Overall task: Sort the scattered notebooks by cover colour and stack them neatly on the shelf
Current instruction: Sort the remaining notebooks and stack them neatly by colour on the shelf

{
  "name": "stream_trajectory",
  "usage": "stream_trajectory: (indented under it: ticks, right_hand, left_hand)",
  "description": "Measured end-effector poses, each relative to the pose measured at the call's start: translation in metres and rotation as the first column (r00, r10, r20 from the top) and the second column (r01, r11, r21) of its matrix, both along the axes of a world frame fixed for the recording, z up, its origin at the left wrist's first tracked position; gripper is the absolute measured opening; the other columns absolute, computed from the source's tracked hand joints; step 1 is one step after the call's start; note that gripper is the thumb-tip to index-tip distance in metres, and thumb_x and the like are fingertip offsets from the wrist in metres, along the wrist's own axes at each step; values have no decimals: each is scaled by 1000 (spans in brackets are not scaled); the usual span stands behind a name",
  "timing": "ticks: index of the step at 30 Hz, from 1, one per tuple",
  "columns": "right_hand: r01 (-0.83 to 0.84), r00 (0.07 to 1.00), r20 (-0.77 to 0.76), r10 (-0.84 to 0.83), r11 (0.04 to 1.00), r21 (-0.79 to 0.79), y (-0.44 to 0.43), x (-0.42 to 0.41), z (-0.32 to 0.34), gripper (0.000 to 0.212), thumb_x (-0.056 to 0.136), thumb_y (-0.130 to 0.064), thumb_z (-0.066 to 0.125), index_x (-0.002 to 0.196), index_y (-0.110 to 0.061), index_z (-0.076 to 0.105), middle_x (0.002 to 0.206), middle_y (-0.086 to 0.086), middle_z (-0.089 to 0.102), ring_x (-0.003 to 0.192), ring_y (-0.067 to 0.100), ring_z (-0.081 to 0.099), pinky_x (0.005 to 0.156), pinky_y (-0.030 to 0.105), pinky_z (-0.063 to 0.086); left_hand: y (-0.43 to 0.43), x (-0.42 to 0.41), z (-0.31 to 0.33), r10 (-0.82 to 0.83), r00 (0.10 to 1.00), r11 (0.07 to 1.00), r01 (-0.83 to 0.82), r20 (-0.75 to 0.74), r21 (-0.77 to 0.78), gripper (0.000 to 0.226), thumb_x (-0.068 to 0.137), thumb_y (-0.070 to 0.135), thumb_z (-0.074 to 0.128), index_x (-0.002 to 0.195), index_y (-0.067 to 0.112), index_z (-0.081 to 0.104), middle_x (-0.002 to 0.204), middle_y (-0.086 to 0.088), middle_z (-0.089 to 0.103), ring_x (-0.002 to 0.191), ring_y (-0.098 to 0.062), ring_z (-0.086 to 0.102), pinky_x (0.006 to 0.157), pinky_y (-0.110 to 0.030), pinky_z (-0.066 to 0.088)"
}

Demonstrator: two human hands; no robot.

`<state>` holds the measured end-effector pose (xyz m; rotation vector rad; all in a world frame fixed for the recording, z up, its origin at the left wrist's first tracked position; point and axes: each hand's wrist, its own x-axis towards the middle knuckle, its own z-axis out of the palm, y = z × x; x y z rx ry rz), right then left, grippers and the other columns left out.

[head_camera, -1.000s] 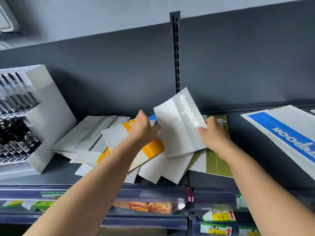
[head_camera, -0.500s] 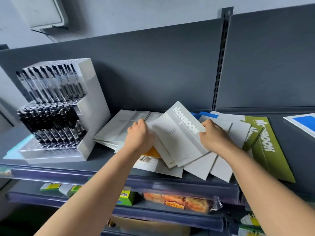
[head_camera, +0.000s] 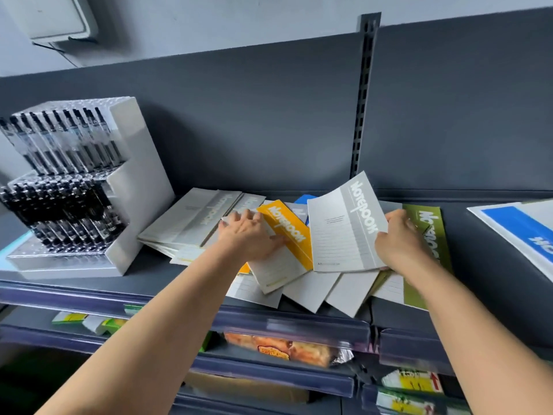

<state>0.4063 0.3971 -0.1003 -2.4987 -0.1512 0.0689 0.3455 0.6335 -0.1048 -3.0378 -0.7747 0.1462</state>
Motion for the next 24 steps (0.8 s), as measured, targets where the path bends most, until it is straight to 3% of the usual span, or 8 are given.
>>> stream_trajectory:
  ticks: [4,7,9,13,15,18,21,24]
  right_hand:
    - [-38,999,-2,38,999,11,-18,4,0,25,97,-10,40,122,-10,39,122,9,56,89,26,55,66,34,47]
    - [-82,997,5,82,995,48,-23,6,-2,24,96,-10,39,119,-13,41,118,8,56,86,26,55,67,34,48]
    - [-83,996,18,82,992,95,-25,7,-5,22,95,-9,39,116,-13,40,110,6,54,78,27,60,64,37,54]
    - [-20,1000,-9,20,996,82,-41,10,-7,39,92,-2,37,130,-7,31,105,1,49,67,30,65,51,30,51]
    - [-17,1000,-2,17,999,-44,-49,10,-7,42,90,-3,40,130,-9,32,116,7,53,90,34,63,69,35,52]
    - [-77,994,44,96,946,-316,-48,6,-5,47,90,-11,47,135,-11,36,141,12,35,128,32,37,96,41,39]
    - [-192,966,84,243,900,-392,-29,0,-2,50,90,-11,44,139,-14,36,146,8,27,132,29,28,104,41,32]
    - [-340,918,80,389,873,-350,2,-10,-2,47,93,-11,42,140,-18,39,146,4,33,133,26,32,104,41,33]
  left_hand:
    - [-16,-4,0,216,964,973,-199,156,-118,122,59,85,59,144,5,23,144,-22,31,136,-38,26,111,-42,26]
    - [-38,-2,5,229,913,894,-59,339,-443,121,57,47,88,148,8,18,151,-15,24,139,-31,29,107,-36,32]
    - [-58,2,4,182,915,864,25,359,-503,124,57,36,91,151,10,14,155,-11,22,140,-27,29,109,-34,31]
    - [-82,9,-1,168,933,921,-33,319,-387,105,63,51,84,144,14,28,143,-8,43,134,-30,35,109,-40,33]
    - [-81,10,-3,187,934,908,-46,304,-417,92,69,49,81,142,16,35,136,-8,50,129,-29,40,105,-41,38]
    - [-71,7,-5,197,905,924,-43,377,-379,70,80,38,73,139,18,43,133,-6,55,122,-26,48,93,-35,45]
    - [-53,-2,-4,183,888,970,-94,422,-222,53,88,37,62,135,16,48,130,-6,57,120,-29,43,91,-37,40]
    - [-32,-15,-4,180,887,983,-145,426,-113,46,89,42,58,126,15,54,131,-5,55,122,-29,39,92,-39,39]
